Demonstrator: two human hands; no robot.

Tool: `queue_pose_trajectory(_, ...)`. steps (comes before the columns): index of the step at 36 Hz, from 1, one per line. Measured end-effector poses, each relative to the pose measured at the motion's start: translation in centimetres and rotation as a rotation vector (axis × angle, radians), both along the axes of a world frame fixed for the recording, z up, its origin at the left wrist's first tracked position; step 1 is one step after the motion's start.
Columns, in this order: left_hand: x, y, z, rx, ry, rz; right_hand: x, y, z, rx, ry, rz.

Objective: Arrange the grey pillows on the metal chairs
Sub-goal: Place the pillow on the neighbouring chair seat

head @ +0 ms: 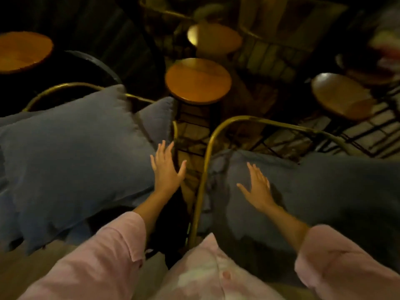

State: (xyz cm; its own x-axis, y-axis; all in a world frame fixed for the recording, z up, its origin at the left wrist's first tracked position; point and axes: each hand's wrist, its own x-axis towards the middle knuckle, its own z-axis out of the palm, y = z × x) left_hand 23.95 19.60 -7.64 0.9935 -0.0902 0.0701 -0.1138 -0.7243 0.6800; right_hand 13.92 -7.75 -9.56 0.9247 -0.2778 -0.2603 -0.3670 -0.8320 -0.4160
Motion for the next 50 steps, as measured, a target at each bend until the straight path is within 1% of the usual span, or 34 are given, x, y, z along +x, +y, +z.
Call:
queue_pose_trajectory(6, -3.4, -11.0, -1.8, 0.081, 0.207, -0.199, -9.8, -14.0, 1.0, -0.068, 0.059, -0.368)
queue_pose_trajectory(11, -6.6, -20.1, -4.8, 0.14, 0.425, -0.306, -16.1, -23.9, 1.9, -0.087, 0.093, -0.611)
queue_pose_trajectory(13, -8.1, -23.8, -5.8, 0.16, 0.5, -0.304, -18.0, -27.2, 2.0, -0.135, 0.102, -0.637)
queue_pose_trajectory(16, -9.8, -28.9, -7.6, 0.114, 0.623, -0.287, -20.0, -31.0, 1.7, -0.213, 0.098, -0.646)
queue_pose_trajectory(19, -10.4, -33.6, -10.2, 0.049, 0.744, -0.237, -21.1, -33.3, 1.2, -0.126, 0.052, -0.766)
queue_pose_trajectory(22, -11.0, -37.5, -12.0, 0.001, 0.865, -0.2, -21.3, -33.9, 0.4, -0.144, 0.062, -0.728)
queue_pose_trajectory(23, -10.7, -38.7, -13.7, -0.05, 0.885, -0.182, -21.3, -34.2, -0.1, -0.138, 0.084, -0.714)
queue_pose_trajectory(26, -11.1, -42.9, -14.7, -0.131, 0.895, -0.102, -21.4, -36.0, -1.8, -0.031, 0.159, -0.705)
queue_pose_trajectory(28, -11.2, -45.2, -14.8, -0.141, 0.896, -0.122, -21.9, -37.6, -3.1, 0.041, 0.184, -0.698)
queue_pose_trajectory(31, -10.6, -48.2, -16.1, -0.166, 0.902, -0.155, -22.4, -39.2, -4.7, 0.088, 0.179, -0.696)
queue_pose_trajectory(34, -9.6, -50.8, -17.7, -0.163, 0.987, -0.125, -22.9, -40.1, -6.1, 0.202, 0.122, -0.68)
queue_pose_trajectory(36, -9.0, -52.2, -19.0, -0.258, 1.037, -0.116, -23.1, -40.8, -7.2, 0.221, 0.07, -0.67)
queue_pose_trajectory(39, -7.6, -53.2, -22.2, -0.477, 1.089, -0.149, -23.3, -41.8, -8.7, 0.238, 0.031, -0.663)
queue_pose_trajectory(41, -7.5, -53.6, -22.3, -0.525, 1.125, -0.152, -23.5, -42.2, -9.2, 0.252, 0.028, -0.652)
queue_pose_trajectory(43, -7.7, -54.1, -21.9, -0.543, 1.116, -0.181, -23.7, -42.4, -9.3, 0.259, 0.012, -0.642)
queue_pose_trajectory(46, -7.6, -53.8, -20.7, -0.579, 1.11, -0.096, -23.9, -42.6, -9.4, 0.296, -0.011, -0.629)
queue_pose_trajectory(48, -7.3, -53.1, -19.8, -0.601, 1.086, -0.083, -24.1, -42.8, -9.1, 0.328, -0.054, -0.623)
queue_pose_trajectory(50, -6.8, -52.3, -18.9, -0.613, 1.053, -0.105, -24.3, -43.2, -8.4, 0.348, -0.138, -0.635)
